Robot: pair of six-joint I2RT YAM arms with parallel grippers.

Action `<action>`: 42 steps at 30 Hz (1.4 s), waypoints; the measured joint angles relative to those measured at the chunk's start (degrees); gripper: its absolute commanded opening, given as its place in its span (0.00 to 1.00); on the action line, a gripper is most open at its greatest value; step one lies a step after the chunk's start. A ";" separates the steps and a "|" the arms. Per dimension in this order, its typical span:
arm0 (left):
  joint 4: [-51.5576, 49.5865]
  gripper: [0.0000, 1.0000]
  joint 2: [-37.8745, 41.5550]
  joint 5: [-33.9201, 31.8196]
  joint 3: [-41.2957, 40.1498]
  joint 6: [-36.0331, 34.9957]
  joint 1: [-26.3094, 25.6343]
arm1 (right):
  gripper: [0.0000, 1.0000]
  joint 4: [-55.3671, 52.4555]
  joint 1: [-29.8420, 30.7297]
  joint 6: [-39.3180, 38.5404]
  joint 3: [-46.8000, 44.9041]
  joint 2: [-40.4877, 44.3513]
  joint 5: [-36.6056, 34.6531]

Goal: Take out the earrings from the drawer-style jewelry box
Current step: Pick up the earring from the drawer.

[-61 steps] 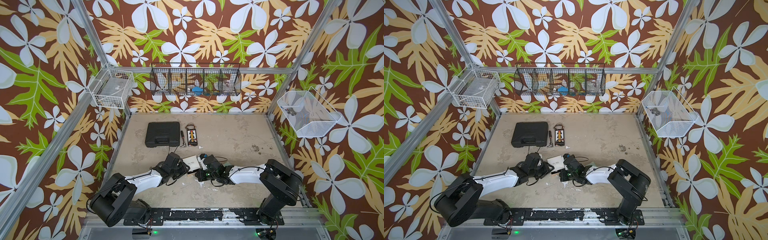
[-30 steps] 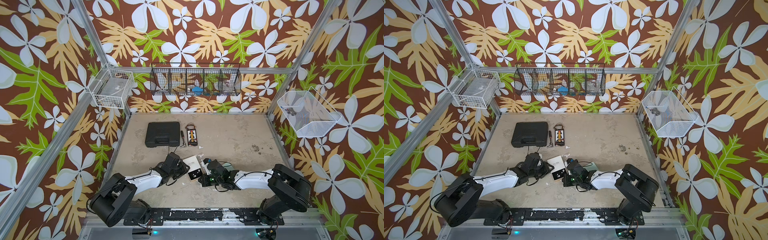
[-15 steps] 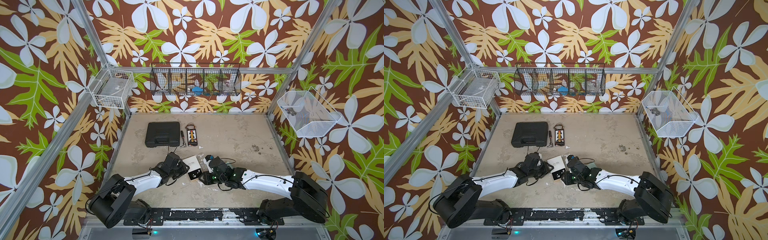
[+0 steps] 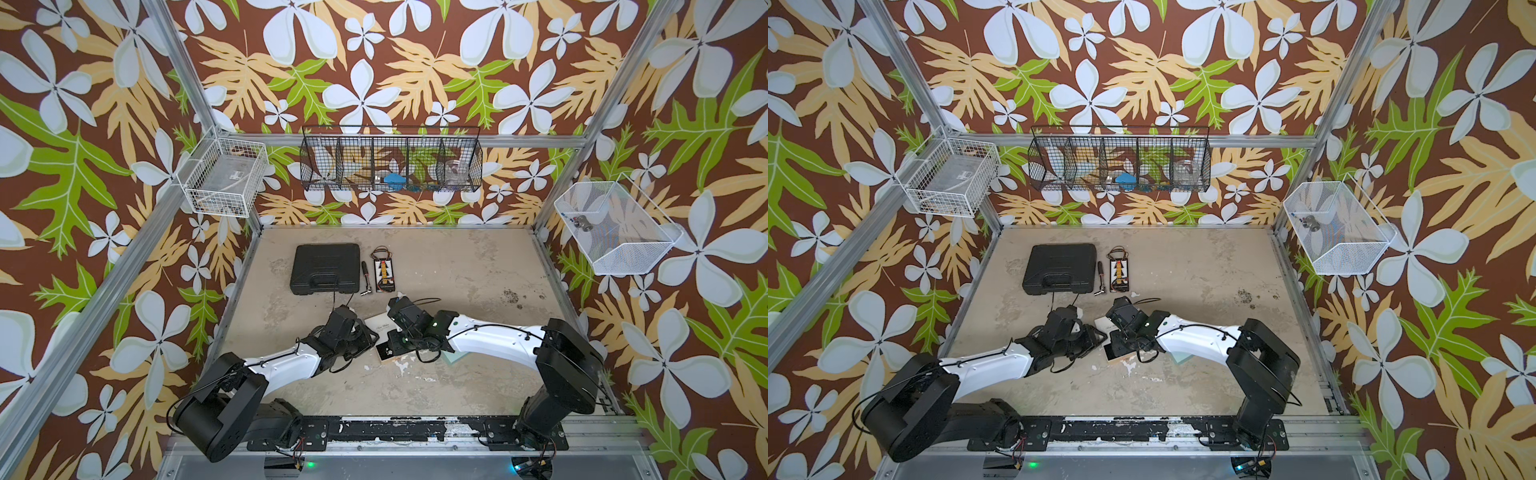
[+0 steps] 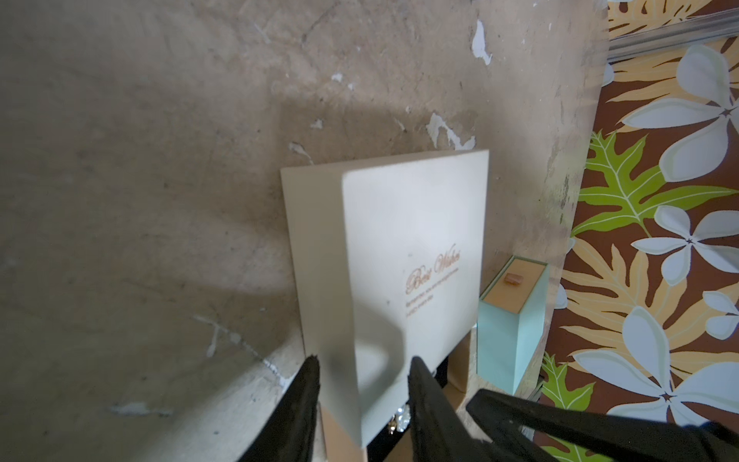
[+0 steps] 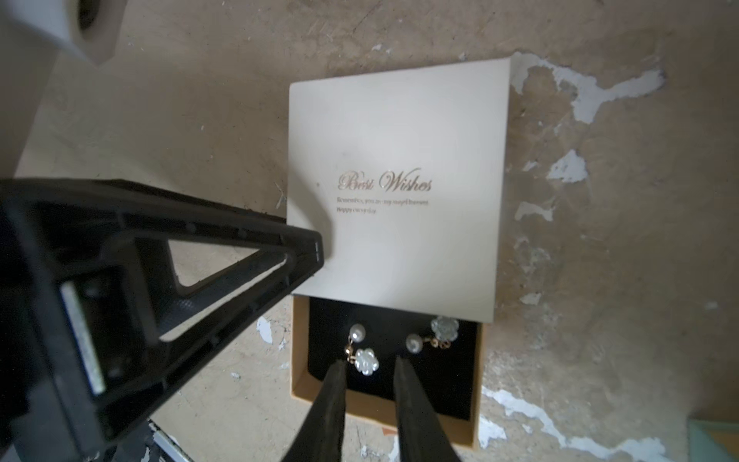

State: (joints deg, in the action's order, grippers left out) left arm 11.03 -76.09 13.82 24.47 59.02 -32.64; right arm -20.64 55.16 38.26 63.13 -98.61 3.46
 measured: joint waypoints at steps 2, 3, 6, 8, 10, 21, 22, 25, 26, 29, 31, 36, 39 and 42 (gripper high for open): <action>0.09 0.39 -0.17 0.07 -0.04 -0.26 0.22 | 0.25 -1.18 0.22 -0.63 1.73 -1.90 -0.33; 0.28 0.39 -0.26 0.13 -0.13 -0.35 0.33 | 0.25 -1.88 0.39 -1.03 2.43 -2.75 -0.42; 0.33 0.39 -0.39 0.22 -0.37 -0.63 0.59 | 0.26 -3.21 0.96 -1.25 4.09 -4.50 -0.44; 0.37 0.39 -0.42 0.35 -0.46 -0.68 0.66 | 0.26 -3.87 1.22 -1.44 4.83 -5.25 -0.42; 0.52 0.39 -0.50 0.42 -0.48 -0.81 0.70 | 0.26 -4.42 1.16 -1.60 5.66 -6.16 -0.50; 1.44 0.39 -1.05 0.85 -0.48 -0.85 0.85 | 0.26 -6.16 1.60 -2.32 7.82 -8.85 -0.85; 1.55 0.39 -1.11 0.92 -0.48 -0.85 0.87 | 0.26 -6.21 1.77 -2.32 8.04 -8.96 -0.87; 1.62 0.39 -1.14 1.05 -0.48 -0.87 0.87 | 0.25 -6.36 2.32 -2.32 8.24 -9.05 -0.92; 1.62 0.39 -1.14 1.05 -0.48 -0.87 0.87 | 0.25 -6.38 2.56 -2.32 8.24 -9.18 -0.96; 1.66 0.39 -1.14 1.18 -0.48 -0.85 0.87 | 0.22 -6.40 2.56 -2.29 8.24 -9.73 -0.98; 1.73 0.39 -1.14 1.27 -0.48 -0.85 0.87 | 0.22 -6.43 2.51 -2.29 8.24 -10.16 -1.11; 1.79 0.39 -1.14 1.27 -0.48 -0.85 0.87 | 0.22 -6.34 2.60 -2.32 8.24 -10.47 -2.19; 1.79 0.38 -1.07 1.25 -0.48 -0.85 0.87 | 0.21 -6.43 2.58 -2.34 8.61 -10.80 -2.43; 1.81 0.39 -1.05 1.27 -0.55 -0.85 0.87 | 0.19 -6.64 2.60 -2.38 8.98 -11.13 -2.56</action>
State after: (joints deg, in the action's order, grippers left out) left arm 12.84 -77.14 15.09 23.92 58.17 -31.77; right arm -27.29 57.76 35.88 72.12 -109.73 0.91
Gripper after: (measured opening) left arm 0.385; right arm 0.201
